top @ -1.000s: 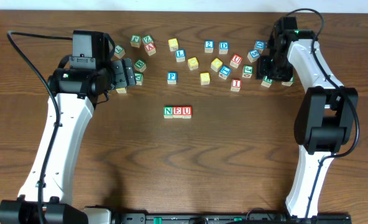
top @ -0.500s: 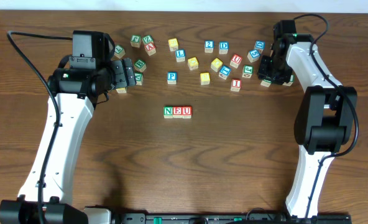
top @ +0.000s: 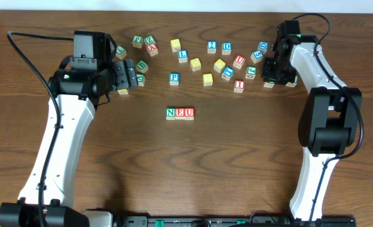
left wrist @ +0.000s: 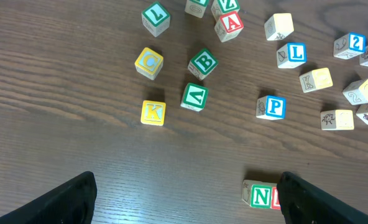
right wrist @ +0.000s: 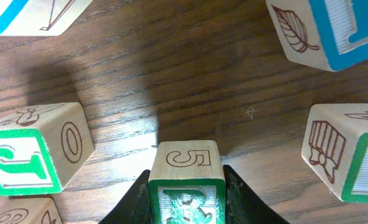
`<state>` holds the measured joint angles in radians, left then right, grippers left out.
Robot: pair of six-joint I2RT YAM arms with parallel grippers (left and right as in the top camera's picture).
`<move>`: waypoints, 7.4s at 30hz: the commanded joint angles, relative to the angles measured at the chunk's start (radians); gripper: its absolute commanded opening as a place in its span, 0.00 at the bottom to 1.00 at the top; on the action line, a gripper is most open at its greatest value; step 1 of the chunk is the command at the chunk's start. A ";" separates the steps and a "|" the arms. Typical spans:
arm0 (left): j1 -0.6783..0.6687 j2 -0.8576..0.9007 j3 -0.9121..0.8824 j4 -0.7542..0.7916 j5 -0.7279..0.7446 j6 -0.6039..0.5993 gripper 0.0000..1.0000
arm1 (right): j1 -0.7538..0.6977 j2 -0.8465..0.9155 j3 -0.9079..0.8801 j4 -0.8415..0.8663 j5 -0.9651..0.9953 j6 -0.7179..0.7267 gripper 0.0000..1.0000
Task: Spell out NEURIPS
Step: 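Close the right gripper on the green R block and lift it, then carry the green R block toward the right end of the row, then lower the green R block right of the red U block and release, then push the green R block leftward against the U block with the right gripper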
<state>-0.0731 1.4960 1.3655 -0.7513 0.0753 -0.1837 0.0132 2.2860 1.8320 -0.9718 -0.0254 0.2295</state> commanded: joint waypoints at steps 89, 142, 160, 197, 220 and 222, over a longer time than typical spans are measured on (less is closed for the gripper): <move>0.005 0.000 0.013 -0.071 -0.006 -0.005 0.91 | 0.591 -0.159 -0.237 0.016 0.044 0.384 0.13; 0.005 0.000 0.013 -0.074 -0.006 -0.005 0.91 | 0.580 -0.229 -0.229 0.047 -0.010 0.334 0.38; 0.005 0.000 0.013 -0.074 -0.006 -0.005 0.91 | 0.431 -0.350 -0.260 -0.052 -0.003 0.289 0.32; 0.005 0.000 0.013 -0.074 -0.006 -0.005 0.91 | 0.427 -0.275 -0.499 0.228 -0.173 0.298 0.29; 0.005 0.000 0.013 -0.074 -0.006 -0.005 0.91 | 0.460 -0.271 -0.499 0.281 -0.195 0.332 0.29; 0.005 0.000 0.013 -0.074 -0.006 -0.005 0.91 | 0.460 -0.271 -0.499 0.284 -0.195 0.332 0.29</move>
<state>-0.0727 1.4960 1.3655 -0.8227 0.0753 -0.1841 0.4660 2.0022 1.3392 -0.6918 -0.2131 0.5446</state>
